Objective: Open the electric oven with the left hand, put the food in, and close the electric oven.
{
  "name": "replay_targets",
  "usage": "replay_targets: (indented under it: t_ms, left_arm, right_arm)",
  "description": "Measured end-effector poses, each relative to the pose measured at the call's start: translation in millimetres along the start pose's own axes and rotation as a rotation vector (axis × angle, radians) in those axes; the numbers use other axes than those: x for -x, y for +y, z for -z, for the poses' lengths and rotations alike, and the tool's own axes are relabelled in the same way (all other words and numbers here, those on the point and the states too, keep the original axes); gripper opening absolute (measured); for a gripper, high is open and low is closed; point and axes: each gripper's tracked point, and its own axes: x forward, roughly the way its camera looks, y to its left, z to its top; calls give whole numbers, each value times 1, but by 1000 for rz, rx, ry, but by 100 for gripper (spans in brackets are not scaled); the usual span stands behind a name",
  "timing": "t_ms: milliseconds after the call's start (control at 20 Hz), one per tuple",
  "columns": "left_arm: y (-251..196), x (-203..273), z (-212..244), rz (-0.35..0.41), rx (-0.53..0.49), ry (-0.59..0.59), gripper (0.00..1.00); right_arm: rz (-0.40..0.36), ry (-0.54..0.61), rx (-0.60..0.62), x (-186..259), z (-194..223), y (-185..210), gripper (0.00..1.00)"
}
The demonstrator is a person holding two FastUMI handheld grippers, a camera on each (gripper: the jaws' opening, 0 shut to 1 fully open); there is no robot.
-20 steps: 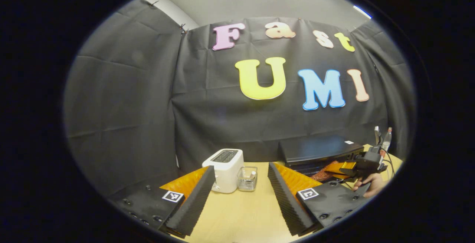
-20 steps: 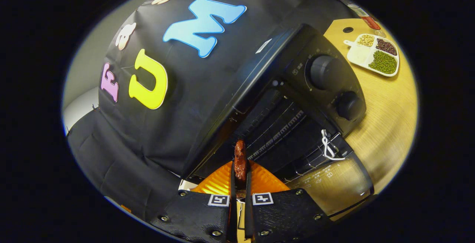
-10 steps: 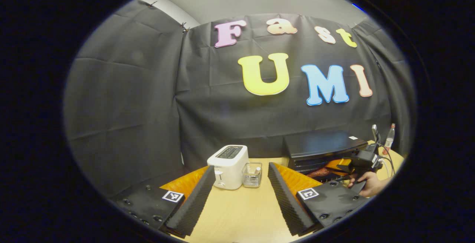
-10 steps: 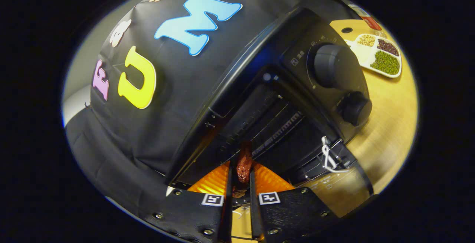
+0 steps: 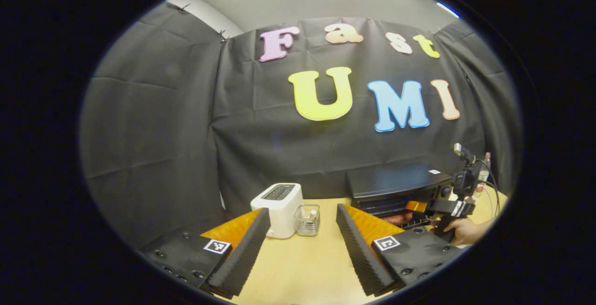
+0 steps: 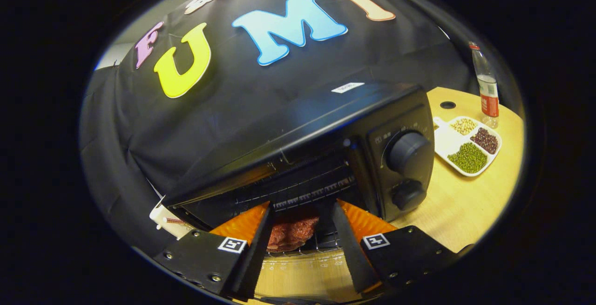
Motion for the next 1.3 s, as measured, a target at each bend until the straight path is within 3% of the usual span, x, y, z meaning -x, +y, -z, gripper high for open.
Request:
replay_targets:
  t_ms: [50,100,150,200,250,350,400,600,750,800,1250,1300]
  left_arm:
    - [-5,-1,3,8,8,4,100]
    - [-10,-1,7,15,19,8,90]
    - [-15,0,10,24,31,16,90]
    - [-21,1,15,35,43,23,100]
    - [-29,1,19,49,54,30,90]
    - [-44,4,26,74,62,39,100]
    - [-52,5,31,88,63,45,96]
    - [-87,13,44,151,69,68,100]
    - [-116,17,64,199,72,116,90]
    - [-126,18,71,216,70,130,100]
    - [-191,24,138,303,95,297,100]
    - [-198,24,151,313,98,329,96]
  right_arm:
    - [-6,-2,13,6,-4,0,86]
    - [-11,-1,31,15,-8,0,90]
    - [-19,-7,51,23,-12,0,95]
    - [-31,-14,73,34,-18,2,94]
    - [-35,-27,99,46,-24,1,95]
    - [-27,-85,159,71,-43,-1,95]
    - [-31,-107,178,85,-52,0,95]
    - [-17,-199,229,142,-87,-12,95]
    - [4,-265,275,182,-105,-26,95]
    - [18,-281,288,192,-110,-33,95]
    - [95,-346,330,273,-128,-70,94]
    - [107,-348,337,279,-129,-74,94]
